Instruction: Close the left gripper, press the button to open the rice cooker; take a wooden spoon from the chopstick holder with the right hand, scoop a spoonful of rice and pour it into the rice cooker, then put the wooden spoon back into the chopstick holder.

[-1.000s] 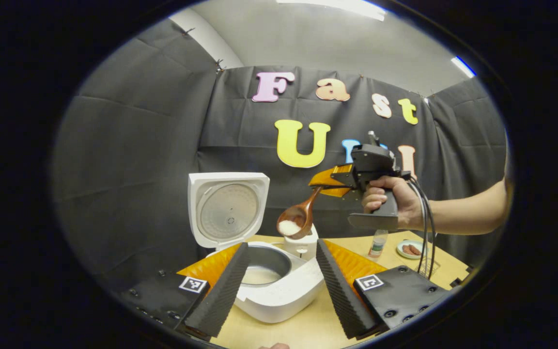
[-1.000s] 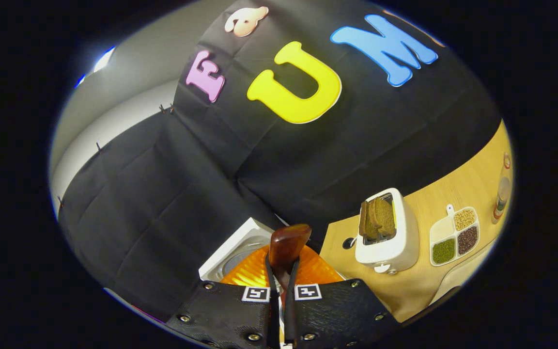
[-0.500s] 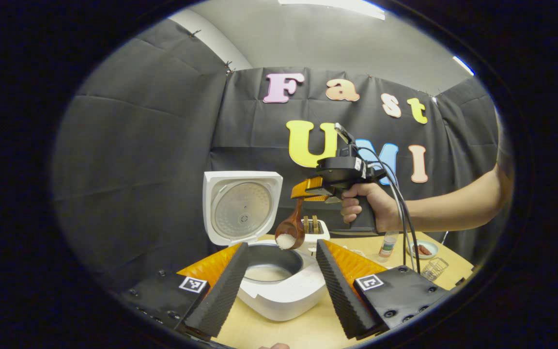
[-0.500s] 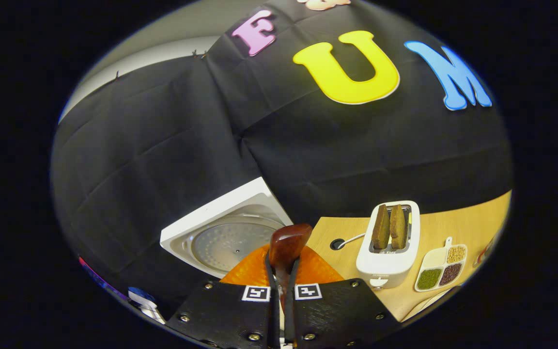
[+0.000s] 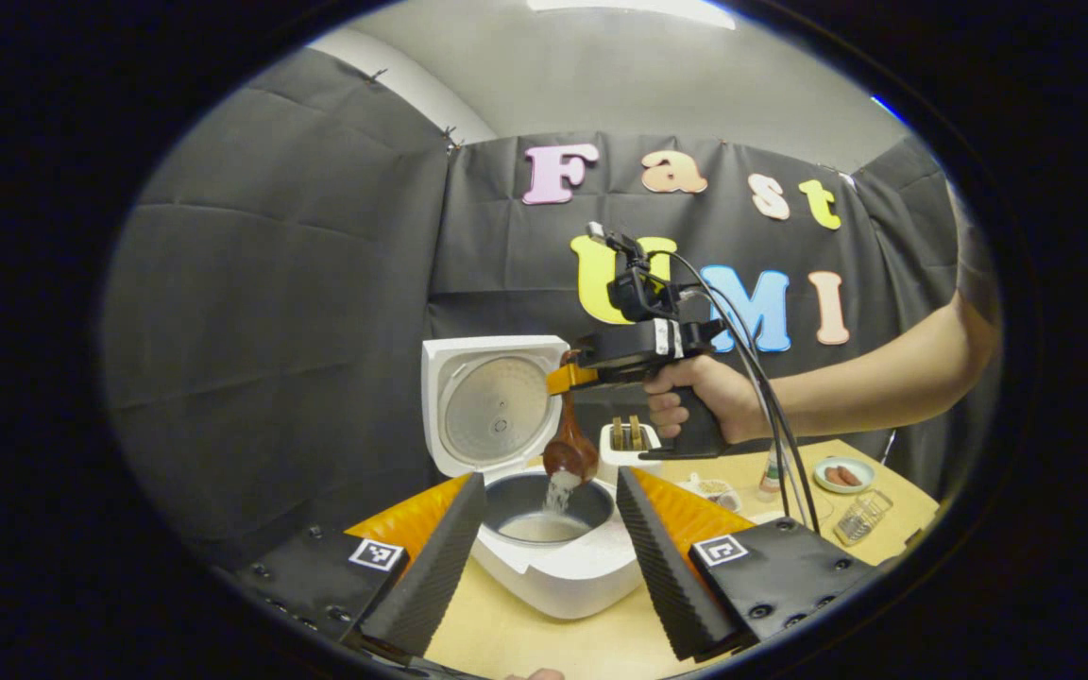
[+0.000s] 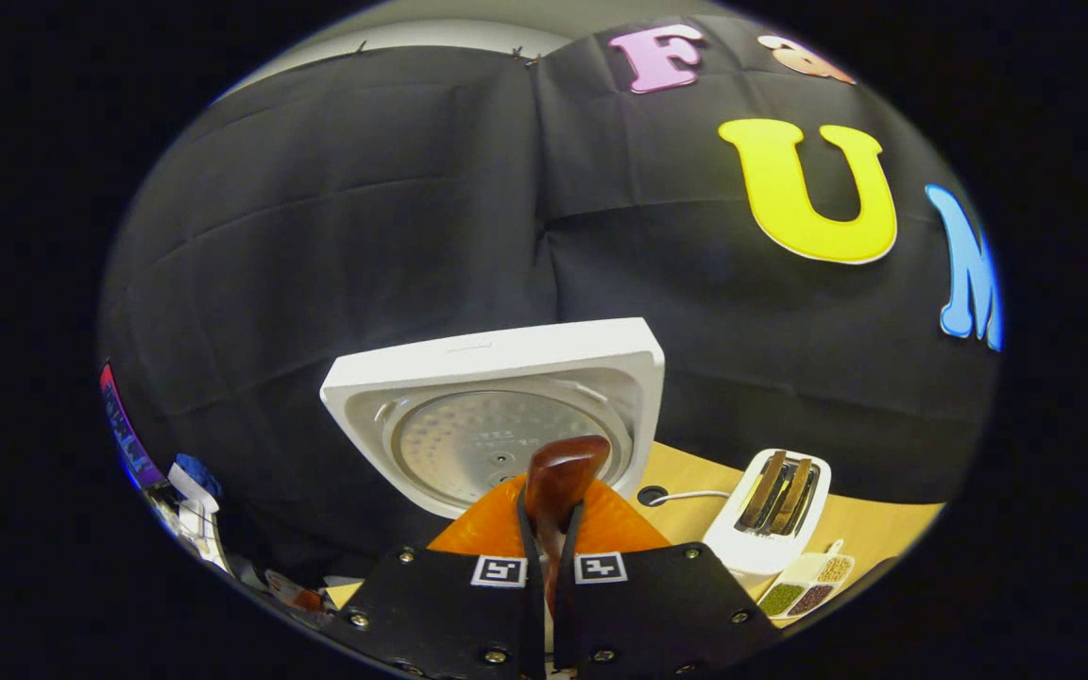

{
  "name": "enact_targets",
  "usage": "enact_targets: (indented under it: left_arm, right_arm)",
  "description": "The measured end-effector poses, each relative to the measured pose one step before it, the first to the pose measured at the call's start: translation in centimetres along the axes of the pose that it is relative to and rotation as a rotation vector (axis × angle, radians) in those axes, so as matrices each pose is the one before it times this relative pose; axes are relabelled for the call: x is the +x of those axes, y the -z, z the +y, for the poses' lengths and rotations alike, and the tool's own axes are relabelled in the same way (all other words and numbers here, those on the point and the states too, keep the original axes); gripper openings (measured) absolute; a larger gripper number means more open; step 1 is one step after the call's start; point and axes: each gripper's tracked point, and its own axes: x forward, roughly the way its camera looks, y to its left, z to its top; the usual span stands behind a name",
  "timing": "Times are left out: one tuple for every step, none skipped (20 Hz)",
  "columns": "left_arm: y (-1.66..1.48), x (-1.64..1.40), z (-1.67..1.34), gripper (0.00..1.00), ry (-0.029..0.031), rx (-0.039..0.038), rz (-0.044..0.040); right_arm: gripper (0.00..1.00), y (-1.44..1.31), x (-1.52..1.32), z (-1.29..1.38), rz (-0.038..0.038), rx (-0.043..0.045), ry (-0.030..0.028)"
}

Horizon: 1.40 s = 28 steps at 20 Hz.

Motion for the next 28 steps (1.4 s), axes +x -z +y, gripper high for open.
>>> enact_targets:
  left_arm:
    - [0.034,-0.107,0.055,0.96,-0.00117,0.00176,0.00041]
    - [-0.039,-0.055,0.024,0.93,-0.00116,0.0004,-0.00076]
    - [-0.052,-0.074,0.064,0.93,-0.00376,0.00076,-0.00237]
    - [-0.029,0.011,0.047,0.93,-0.00195,0.00004,-0.00049]
    - [0.14,-0.05,0.024,0.96,-0.00257,0.00028,0.0011]
    - [0.04,-0.022,0.069,0.93,-0.00269,0.00043,0.00195]
    - [0.143,-0.05,0.064,0.93,-0.00131,-0.00175,0.00277]
    - [-0.006,-0.066,-0.007,0.96,-0.00148,-0.00069,0.00176]
    - [0.092,-0.093,0.059,0.96,0.00034,0.00063,0.00056]
    - [0.014,-0.09,0.081,0.96,-0.00104,0.00198,0.00076]
    - [0.088,0.021,0.091,0.96,0.00018,0.00086,0.00002]
    - [0.026,0.009,0.051,0.96,-0.00132,-0.00032,0.00093]
    - [0.129,-0.045,0.045,0.93,-0.00208,-0.00008,0.00261]
    - [0.003,-0.085,0.055,0.93,-0.00267,-0.00022,0.00249]
    - [0.077,-0.021,0.042,0.96,-0.00119,0.00002,0.00079]
    - [0.013,-0.012,0.023,0.96,-0.00025,0.00063,0.00113]
    - [0.101,0.002,0.094,0.96,-0.00132,0.00311,-0.00015]
    - [-0.015,-0.017,0.048,0.92,-0.00008,0.0023,0.00035]
    - [0.079,-0.04,0.034,0.95,-0.00047,-0.00016,-0.00145]
    - [-0.021,0.016,0.01,0.96,-0.0007,-0.00119,-0.00104]
    - [0.105,-0.009,-0.008,0.96,-0.00204,-0.00231,0.00121]
    - [-0.009,-0.031,-0.043,0.93,-0.00027,-0.00324,0.00111]
    - [0.026,-0.037,-0.054,0.93,0.00072,-0.00381,-0.0011]
    - [-0.081,0.042,-0.097,0.93,0.00389,-0.00311,-0.00293]
    - [0.017,0.02,-0.016,0.93,0.00313,-0.00019,-0.00462]
    - [-0.117,0.079,-0.026,0.96,0.00395,0.00261,-0.00777]
    - [-0.022,0.07,-0.119,0.96,0.00817,-0.0024,-0.00591]
    - [0.016,0.074,-0.177,0.96,0.00973,-0.00533,0.0009]
  right_arm:
    - [0.05,0.059,-0.002,0.301,0.00318,-0.02175,-0.00012]
    - [0.05,0.072,0.015,0.316,0.00176,-0.01761,-0.00125]
    - [0.05,0.001,0.045,0.218,-0.0001,-0.0132,-0.00361]
    - [0.04,0.111,-0.021,0.098,-0.00011,-0.00724,-0.00076]
    - [0.04,-0.032,-0.056,0.034,-0.00091,-0.0063,-0.00135]
    - [0.04,-0.041,-0.03,0.074,-0.00179,-0.00549,-0.00247]
    - [0.04,-0.047,0.027,-0.009,-0.00068,-0.00936,-0.00062]
    - [0.04,-0.016,0.02,0.138,-0.00083,-0.01512,0.00012]
    - [0.04,0.014,-0.026,0.157,0.00118,-0.02022,0.00006]
    - [0.05,0.193,0.048,0.288,0.00487,-0.02298,-0.00165]
    - [0.05,0.099,0.005,0.241,0.00652,-0.02734,-0.00462]
    - [0.05,0.1,0.146,0.168,0.00311,-0.01889,-0.00439]
    - [0.04,-0.017,0.011,0.212,-0.00134,-0.01278,-0.00556]
    - [0.04,-0.059,-0.044,0.286,-0.00107,-0.007,-0.00468]
    - [0.04,-0.039,-0.011,0.188,-0.00117,-0.00742,-0.00421]
    - [0.04,-0.069,-0.027,0.137,-0.00231,-0.01003,-0.00276]
    - [0.04,-0.019,0.054,-0.004,-0.00047,-0.02031,-0.00235]
    - [0.04,-0.123,-0.105,0.121,0.00059,-0.02879,-0.00017]
    - [0.04,-0.059,-0.138,0.103,0.00165,-0.02394,0.00025]
    - [0.05,-0.023,0.073,0.27,-0.00139,-0.01502,-0.00519]
    - [0.04,-0.15,-0.067,0.079,-0.00351,-0.00192,-0.00367]
    - [0.04,-0.132,0.012,0.022,-0.00667,0.01158,-0.00205]
    - [0.04,-0.257,-0.124,-0.141,-0.01001,0.02216,0.00096]
    - [0.04,-0.287,-0.279,0.023,-0.0148,0.03834,0.00035]
    - [0.04,-0.379,-0.449,-0.203,-0.01725,0.04636,-0.00285]
    - [0.04,-0.598,-0.639,-0.28,-0.01962,0.05139,-0.00572]
    - [0.04,-0.509,-0.688,-0.311,-0.01961,0.04131,-0.00604]
    - [0.05,-0.645,-1.101,-0.591,-0.02583,0.04228,-0.00564]
